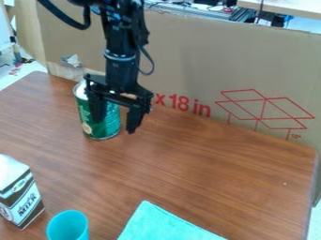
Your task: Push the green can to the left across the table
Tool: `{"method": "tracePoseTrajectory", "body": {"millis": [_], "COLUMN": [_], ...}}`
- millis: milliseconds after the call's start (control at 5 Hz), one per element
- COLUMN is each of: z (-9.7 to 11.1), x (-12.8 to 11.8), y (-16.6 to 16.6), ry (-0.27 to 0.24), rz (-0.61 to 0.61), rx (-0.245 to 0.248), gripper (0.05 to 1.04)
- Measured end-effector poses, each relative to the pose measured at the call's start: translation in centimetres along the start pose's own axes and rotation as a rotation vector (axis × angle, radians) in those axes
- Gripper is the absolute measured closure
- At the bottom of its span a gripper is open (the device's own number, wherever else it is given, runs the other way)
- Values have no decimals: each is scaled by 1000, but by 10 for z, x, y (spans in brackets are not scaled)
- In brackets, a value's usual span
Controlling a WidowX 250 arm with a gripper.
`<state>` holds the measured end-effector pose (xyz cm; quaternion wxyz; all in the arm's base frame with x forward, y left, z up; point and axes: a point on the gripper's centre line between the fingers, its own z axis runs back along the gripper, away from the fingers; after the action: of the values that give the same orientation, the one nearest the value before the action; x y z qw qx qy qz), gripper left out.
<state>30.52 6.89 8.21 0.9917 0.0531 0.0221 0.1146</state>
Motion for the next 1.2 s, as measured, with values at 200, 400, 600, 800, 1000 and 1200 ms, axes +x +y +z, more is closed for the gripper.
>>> {"method": "tracePoseTrajectory", "body": {"millis": [200,400,600,800,1000,1200], "z": [4,30,54,68,72,71], "x": [-2,-19,-61,-100,-132,-165], "y": [-6,-12,-43,-72,-83,-99], "ry": [-1,-13,18,28,51,51], "rz": [-88,-137,-220,-263,-329,-396], "rx": [-39,-56,-46,-30,-55,-57], "gripper": [83,83,83,83,83,83]}}
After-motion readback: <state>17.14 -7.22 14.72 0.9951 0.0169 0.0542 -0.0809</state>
